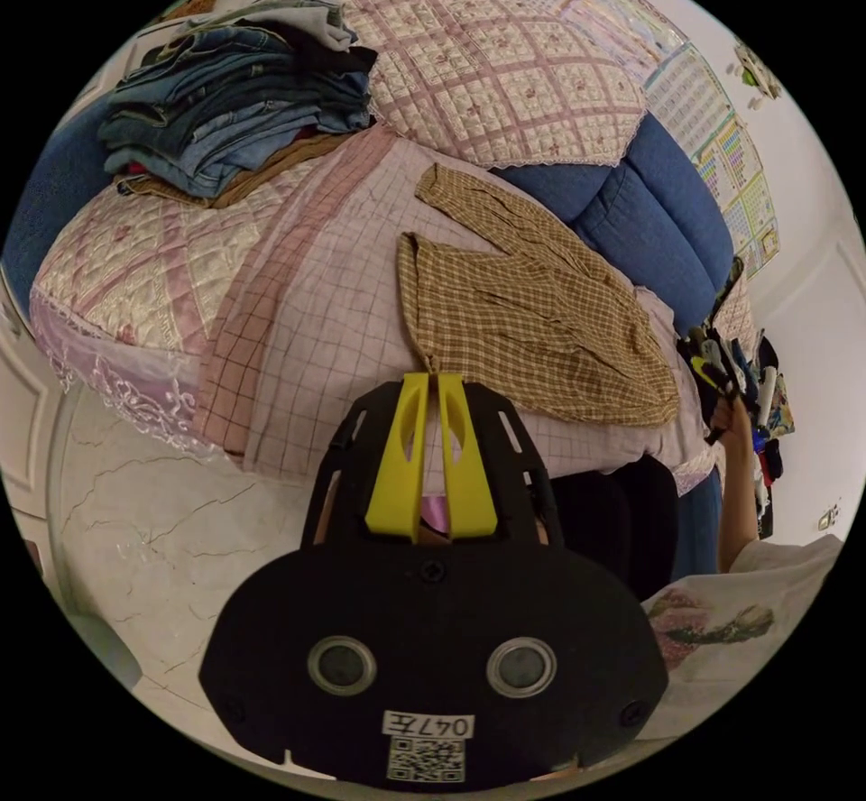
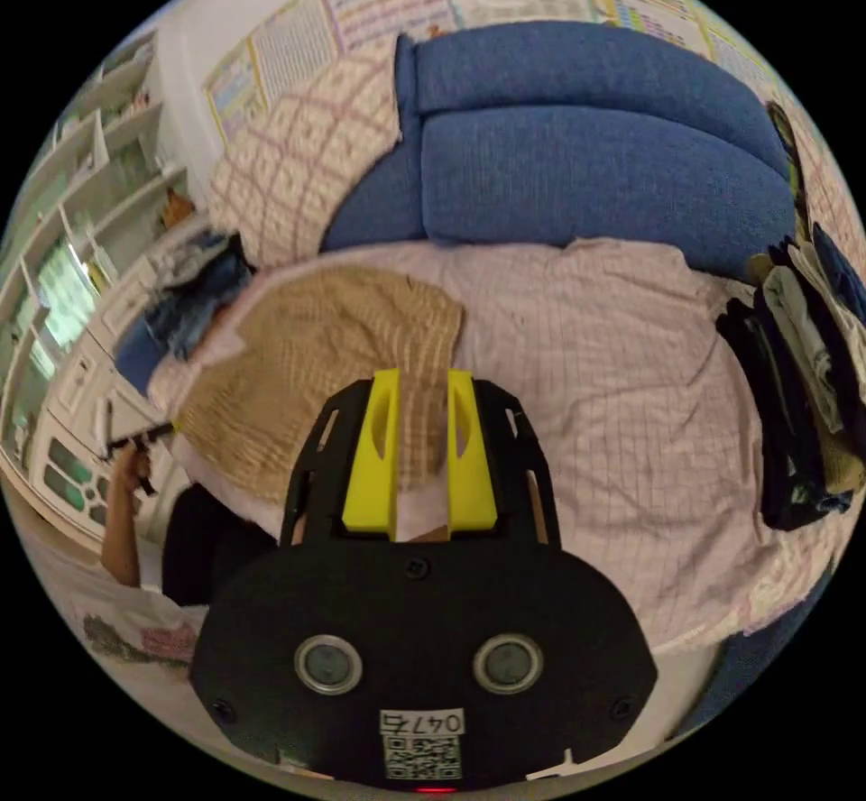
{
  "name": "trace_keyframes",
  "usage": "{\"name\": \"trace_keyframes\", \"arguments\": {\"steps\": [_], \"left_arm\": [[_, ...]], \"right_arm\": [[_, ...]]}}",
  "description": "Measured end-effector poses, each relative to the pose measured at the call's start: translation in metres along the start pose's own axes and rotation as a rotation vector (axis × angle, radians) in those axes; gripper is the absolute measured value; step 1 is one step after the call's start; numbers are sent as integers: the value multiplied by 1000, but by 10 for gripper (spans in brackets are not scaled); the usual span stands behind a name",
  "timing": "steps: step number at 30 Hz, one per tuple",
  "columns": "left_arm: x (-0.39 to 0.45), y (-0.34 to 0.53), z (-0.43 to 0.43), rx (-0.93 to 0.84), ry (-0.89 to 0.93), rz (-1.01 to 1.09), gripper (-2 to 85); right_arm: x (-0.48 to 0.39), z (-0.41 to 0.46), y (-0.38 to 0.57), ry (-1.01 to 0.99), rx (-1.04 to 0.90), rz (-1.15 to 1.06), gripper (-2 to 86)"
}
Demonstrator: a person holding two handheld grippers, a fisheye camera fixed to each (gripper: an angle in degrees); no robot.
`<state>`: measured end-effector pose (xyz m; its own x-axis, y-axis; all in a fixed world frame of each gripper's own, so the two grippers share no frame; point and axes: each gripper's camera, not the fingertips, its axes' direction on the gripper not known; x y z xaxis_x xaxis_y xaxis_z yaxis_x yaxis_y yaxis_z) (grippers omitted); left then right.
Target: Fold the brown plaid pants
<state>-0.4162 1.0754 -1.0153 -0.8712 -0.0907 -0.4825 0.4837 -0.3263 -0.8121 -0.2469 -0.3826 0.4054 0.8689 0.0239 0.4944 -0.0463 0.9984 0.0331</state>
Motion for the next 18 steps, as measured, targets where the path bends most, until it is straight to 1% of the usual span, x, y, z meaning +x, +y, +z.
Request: {"name": "trace_keyframes", "arguments": {"steps": [1,7,10,12,14,16,18], "left_arm": [[-5,-1,-1,-3,0,1,-9],[-40,1,-4,8,30,-9,-9],[-60,4,-3,15,59,-12,-9],[-71,4,-1,11,67,-8,-9],[-83,5,4,4,64,-1,-9],[-91,6,8,1,57,7,-9],[-99,8,13,-1,45,16,-9]], "right_arm": [[4,5,-17,-43,9,-5,36],[32,78,-85,-37,-146,7,46],[35,104,-97,-8,-214,-14,50],[35,116,-100,-35,-277,-16,44],[27,120,-104,-107,-326,-57,19],[14,110,-106,-52,-316,-119,10],[-2,95,-107,86,-267,-184,5]]}}
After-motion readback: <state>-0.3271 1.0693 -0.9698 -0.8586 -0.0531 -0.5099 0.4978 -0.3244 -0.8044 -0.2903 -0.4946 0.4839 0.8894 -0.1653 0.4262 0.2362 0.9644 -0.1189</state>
